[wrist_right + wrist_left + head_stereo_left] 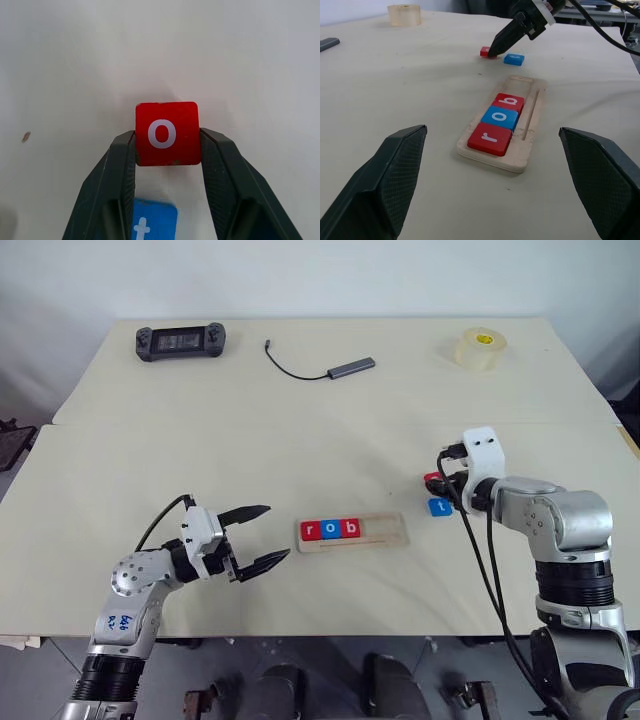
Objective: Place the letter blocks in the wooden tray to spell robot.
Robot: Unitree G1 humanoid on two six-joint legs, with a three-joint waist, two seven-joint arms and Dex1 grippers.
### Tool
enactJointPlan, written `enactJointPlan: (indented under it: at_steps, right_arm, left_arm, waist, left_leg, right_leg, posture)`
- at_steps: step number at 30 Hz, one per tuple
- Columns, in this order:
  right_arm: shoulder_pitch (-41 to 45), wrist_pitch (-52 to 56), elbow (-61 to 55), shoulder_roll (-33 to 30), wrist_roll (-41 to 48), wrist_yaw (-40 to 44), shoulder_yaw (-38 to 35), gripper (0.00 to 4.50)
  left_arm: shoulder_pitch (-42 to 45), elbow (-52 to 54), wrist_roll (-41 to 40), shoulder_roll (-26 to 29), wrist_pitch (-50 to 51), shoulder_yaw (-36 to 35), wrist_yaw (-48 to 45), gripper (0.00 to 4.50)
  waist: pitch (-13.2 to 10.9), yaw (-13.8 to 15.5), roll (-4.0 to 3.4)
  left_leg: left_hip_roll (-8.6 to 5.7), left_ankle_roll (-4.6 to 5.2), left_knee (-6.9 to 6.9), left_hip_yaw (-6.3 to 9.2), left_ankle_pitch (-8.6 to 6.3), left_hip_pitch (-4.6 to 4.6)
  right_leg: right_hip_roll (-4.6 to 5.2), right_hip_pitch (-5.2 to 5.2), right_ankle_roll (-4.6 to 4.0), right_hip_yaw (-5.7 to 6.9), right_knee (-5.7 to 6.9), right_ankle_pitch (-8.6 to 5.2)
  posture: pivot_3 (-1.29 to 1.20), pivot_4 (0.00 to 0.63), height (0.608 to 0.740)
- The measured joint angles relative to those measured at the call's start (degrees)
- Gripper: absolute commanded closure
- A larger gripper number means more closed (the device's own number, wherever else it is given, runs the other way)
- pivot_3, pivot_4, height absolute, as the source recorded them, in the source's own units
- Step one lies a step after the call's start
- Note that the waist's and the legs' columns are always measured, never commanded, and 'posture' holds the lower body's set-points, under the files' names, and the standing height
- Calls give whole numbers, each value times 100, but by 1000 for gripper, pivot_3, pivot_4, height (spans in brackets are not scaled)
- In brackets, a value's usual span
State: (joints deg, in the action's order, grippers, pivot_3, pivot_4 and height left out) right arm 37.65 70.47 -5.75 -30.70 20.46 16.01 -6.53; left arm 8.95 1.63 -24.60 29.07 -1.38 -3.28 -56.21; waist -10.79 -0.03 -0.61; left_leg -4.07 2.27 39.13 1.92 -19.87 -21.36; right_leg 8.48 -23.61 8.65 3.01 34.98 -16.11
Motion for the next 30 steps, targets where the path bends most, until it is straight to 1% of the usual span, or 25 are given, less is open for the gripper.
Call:
enactJointPlan:
  at_steps: [4, 7, 9, 11, 15, 18, 19, 20, 23, 25, 26, 28, 29, 30]
  right_arm:
    - [-172, 623, -995, -73, 228, 33, -299, 3055]
    - [-539, 1340, -1785, -54, 362, 9, -624, 3055]
    - [-895, 1801, -2332, 77, 375, -59, -925, 3055]
    - [-1388, 2093, -2885, 364, 396, -186, -1183, 3055]
    - [-2147, 2174, -3570, 872, 438, -422, -1251, 3055]
    - [-2294, 2174, -3770, 1052, 423, -569, -1226, 3055]
    - [-2293, 2174, -3781, 1083, 410, -614, -1205, 2302]
    - [-2291, 2174, -3780, 1109, 398, -647, -1184, 2037]
    - [-2278, 2174, -3776, 1085, 437, -573, -1174, 1001]
    - [-2266, 2174, -3762, 818, 589, -336, -1187, 342]
    - [-2247, 2172, -3735, 625, 671, -194, -1193, 342]
    - [-2235, 2046, -3608, -141, 847, 272, -1197, 342]
    - [-2265, 1776, -3478, -626, 916, 599, -1180, 342]
    - [-2301, 1515, -3393, -961, 932, 866, -1170, 342]
  left_arm:
    - [271, -64, -4, -125, 4, 102, -107, 0]
    - [433, -199, -4, -170, 5, 205, -219, 0]
    - [470, -293, -4, -195, 5, 241, -301, 0]
    - [531, -374, -5, -234, 6, 307, -402, 0]
    - [624, -489, -5, -289, 23, 391, -554, 0]
    - [675, -492, -7, -323, 46, 397, -607, 0]
    - [680, -495, -7, -324, 57, 401, -623, 0]
    - [683, -502, -7, -324, 68, 402, -643, 0]
    - [684, -523, -7, -325, 91, 401, -651, 0]
    - [683, -523, -7, -324, 93, 384, -642, 0]
    - [681, -520, -8, -324, 99, 378, -641, 0]
    - [621, -467, -18, -315, 133, 371, -644, 0]
    - [582, -455, -23, -313, 154, 365, -642, 0]
    - [546, -442, -24, -309, 170, 360, -641, 0]
  waist:
    - [0, 19, 0]
    - [0, 23, 0]
    - [0, 22, 0]
    - [0, 27, 0]
    - [0, 12, 0]
    - [1, -7, 0]
    - [1, -7, 0]
    - [0, -3, 0]
    - [0, -1, 0]
    - [0, 10, 0]
    - [0, 16, 0]
    - [0, 22, 0]
    - [0, 20, 0]
    - [0, 18, 1]
  left_leg:
    - [-1, 0, 0, 5, 0, -1]
    - [-2, 1, -2, 6, 0, -3]
    - [-1, 0, -3, 6, 0, -3]
    - [-2, 0, -3, 6, -1, -2]
    - [-5, 1, -1, 2, 0, -1]
    - [-4, 1, -1, -1, 0, 4]
    - [-3, 1, -1, -1, 0, 4]
    - [-3, 1, -1, -1, 0, 5]
    - [-5, 1, -2, -1, 0, 5]
    - [-7, 3, -2, 1, 0, 4]
    - [-8, 5, -1, 1, 0, 4]
    - [-13, 13, -2, 1, 0, 4]
    - [-14, 16, -2, 0, -2, 4]
    - [-13, 16, -4, 0, -2, 3]
  right_leg:
    - [0, 1, 0, 1, 0, 0]
    - [1, 1, 0, 0, -1, 0]
    - [0, 0, 0, 0, -1, 0]
    - [0, 0, 0, -1, 0, 0]
    - [0, 0, 0, -6, 2, 0]
    - [-1, 0, 0, -9, 5, 0]
    - [-1, 0, 0, -9, 6, 0]
    - [-2, 0, 0, -9, 7, 0]
    - [-1, 0, 0, -10, 6, 0]
    - [0, 2, 0, -9, 5, 0]
    - [1, 3, 0, -9, 4, 0]
    - [5, 5, 0, -11, 0, 0]
    - [5, 6, 0, -10, -3, 0]
    - [4, 7, 0, -9, -7, 0]
  posture:
    - [0, 150, 740]
    - [0, 150, 740]
    - [0, 150, 740]
    - [0, 150, 740]
    - [0, 150, 740]
    - [0, 150, 740]
    - [0, 150, 740]
    - [0, 150, 740]
    - [0, 150, 740]
    - [0, 150, 740]
    - [0, 150, 740]
    - [0, 150, 740]
    - [0, 150, 740]
    - [0, 150, 740]
